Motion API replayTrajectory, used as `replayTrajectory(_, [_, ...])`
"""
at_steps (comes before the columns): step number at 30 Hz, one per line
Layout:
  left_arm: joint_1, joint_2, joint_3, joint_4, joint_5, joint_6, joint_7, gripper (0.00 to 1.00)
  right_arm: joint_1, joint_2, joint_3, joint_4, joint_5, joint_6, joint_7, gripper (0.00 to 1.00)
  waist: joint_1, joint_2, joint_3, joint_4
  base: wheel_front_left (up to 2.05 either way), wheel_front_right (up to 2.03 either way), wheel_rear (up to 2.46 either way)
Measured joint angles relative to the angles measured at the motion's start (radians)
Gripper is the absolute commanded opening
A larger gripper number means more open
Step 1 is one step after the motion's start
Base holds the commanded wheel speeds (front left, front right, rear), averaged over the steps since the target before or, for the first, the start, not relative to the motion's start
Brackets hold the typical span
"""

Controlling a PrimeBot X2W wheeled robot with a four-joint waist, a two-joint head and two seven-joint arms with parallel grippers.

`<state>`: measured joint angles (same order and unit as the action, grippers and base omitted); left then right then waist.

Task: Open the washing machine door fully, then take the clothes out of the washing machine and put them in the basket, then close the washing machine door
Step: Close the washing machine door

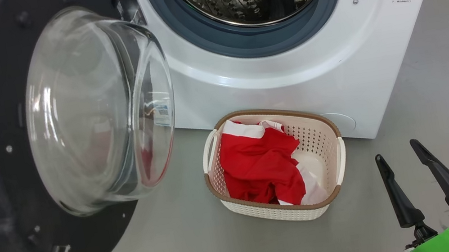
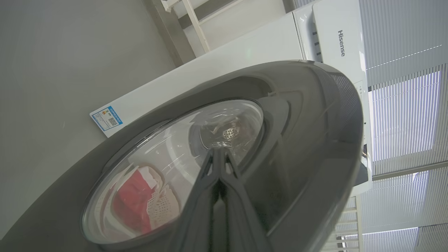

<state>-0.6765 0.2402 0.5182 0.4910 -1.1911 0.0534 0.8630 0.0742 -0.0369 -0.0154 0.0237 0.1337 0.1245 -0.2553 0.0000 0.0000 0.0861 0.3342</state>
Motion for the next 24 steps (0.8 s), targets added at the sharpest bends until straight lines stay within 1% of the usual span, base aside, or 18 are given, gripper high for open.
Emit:
replayTrajectory(2, [0.011,-0.013,-0.001,-0.026,-0.01,0.001,0.012,0.0,0.0,0.0,0.0,0.0,0.0,0.0,0.0,1.0,0.0,0.0,0.0,-0.001,0.0,0.0,0.0])
replayTrajectory(7, [0.051,-0.057,-0.007,-0.108,-0.025,0.021,0.034,0.0,0.0,0.0,0.0,-0.001,0.002,0.0,0.0,1.0,0.0,0.0,0.002,-0.007,0.0,0.0,0.0])
replayTrajectory(16, [0.104,-0.127,-0.033,-0.212,-0.04,0.035,0.056,0.0,0.0,0.0,0.0,-0.001,0.012,0.0,0.0,1.0,0.0,0.0,-0.005,-0.024,0.0,0.0,0.0])
replayTrajectory(18, [0.112,-0.137,-0.035,-0.23,-0.045,0.036,0.057,0.0,0.0,0.0,0.0,-0.002,0.018,0.0,0.0,1.0,0.0,0.0,-0.007,-0.031,0.0,0.0,0.0])
replayTrajectory(24, [0.146,-0.162,-0.042,-0.29,-0.061,0.059,0.064,0.0,0.0,0.0,-0.001,-0.003,0.018,0.0,0.0,1.0,0.0,0.0,-0.009,-0.053,0.0,0.0,0.0])
